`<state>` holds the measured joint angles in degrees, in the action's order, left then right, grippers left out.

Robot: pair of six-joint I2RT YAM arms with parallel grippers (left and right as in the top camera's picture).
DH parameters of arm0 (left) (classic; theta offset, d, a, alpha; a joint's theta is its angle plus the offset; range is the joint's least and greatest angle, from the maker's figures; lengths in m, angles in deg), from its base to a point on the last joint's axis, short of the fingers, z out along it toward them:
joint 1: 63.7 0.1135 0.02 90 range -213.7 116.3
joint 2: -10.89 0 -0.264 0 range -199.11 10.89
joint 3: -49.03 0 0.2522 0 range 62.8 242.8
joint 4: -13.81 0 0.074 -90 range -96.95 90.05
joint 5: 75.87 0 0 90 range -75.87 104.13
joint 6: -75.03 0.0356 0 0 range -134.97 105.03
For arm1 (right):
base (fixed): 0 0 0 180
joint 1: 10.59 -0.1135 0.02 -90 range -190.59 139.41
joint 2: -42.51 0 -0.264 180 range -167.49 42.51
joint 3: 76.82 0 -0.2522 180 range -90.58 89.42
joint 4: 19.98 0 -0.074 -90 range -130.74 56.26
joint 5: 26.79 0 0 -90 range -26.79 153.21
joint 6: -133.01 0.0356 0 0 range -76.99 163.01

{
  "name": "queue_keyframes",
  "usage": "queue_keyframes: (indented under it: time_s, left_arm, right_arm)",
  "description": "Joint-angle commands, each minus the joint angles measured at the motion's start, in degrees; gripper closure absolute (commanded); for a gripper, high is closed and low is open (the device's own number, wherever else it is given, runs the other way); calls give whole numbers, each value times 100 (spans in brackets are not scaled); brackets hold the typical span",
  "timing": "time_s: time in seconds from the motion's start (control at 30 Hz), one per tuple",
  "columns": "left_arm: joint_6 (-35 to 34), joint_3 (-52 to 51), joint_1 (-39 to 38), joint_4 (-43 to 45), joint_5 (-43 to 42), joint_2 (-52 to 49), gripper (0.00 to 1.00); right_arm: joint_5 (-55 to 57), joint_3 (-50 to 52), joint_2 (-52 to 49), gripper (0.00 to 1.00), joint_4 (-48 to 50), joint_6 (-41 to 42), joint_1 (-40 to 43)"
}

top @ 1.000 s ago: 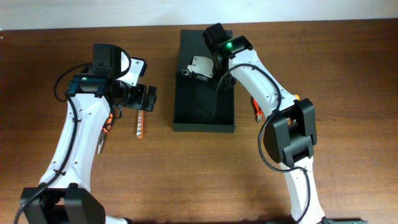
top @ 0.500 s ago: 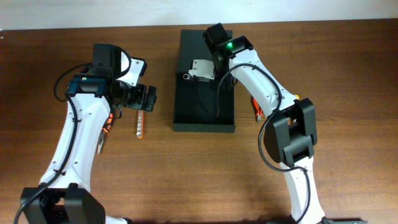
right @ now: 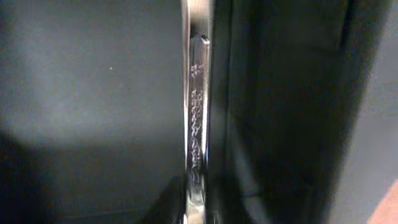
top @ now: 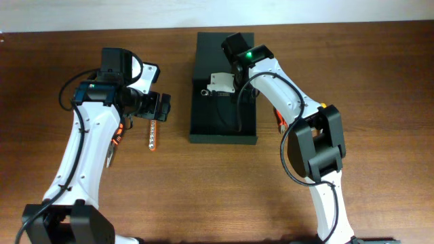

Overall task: Pack container
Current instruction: 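Lower the wrench into the box and open the right gripper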

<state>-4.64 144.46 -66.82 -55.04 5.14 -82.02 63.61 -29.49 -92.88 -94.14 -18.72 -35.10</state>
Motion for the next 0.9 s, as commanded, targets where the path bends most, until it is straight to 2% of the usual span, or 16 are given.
queue_keyframes:
  time_s: [0.0, 0.1, 0.43, 0.63, 0.87]
  left_arm:
    - [92, 109, -11, -7, -20, -37, 1]
    - [92, 109, -11, -7, -20, -37, 1]
    - [92, 109, -11, -7, -20, -37, 1]
    - [92, 109, -11, -7, -20, -37, 1]
    - [92, 109, -11, -7, -20, -37, 1]
  right_arm:
    - [70, 24, -4, 76, 46, -28, -20]
    - [404, 11, 0, 71, 105, 396, -105]
    - [708, -584, 367, 72, -455, 1541, -702]
    - [979, -1147, 1058, 72, -1130, 3300, -667]
    - [933, -1327, 1663, 72, -1451, 5641, 413]
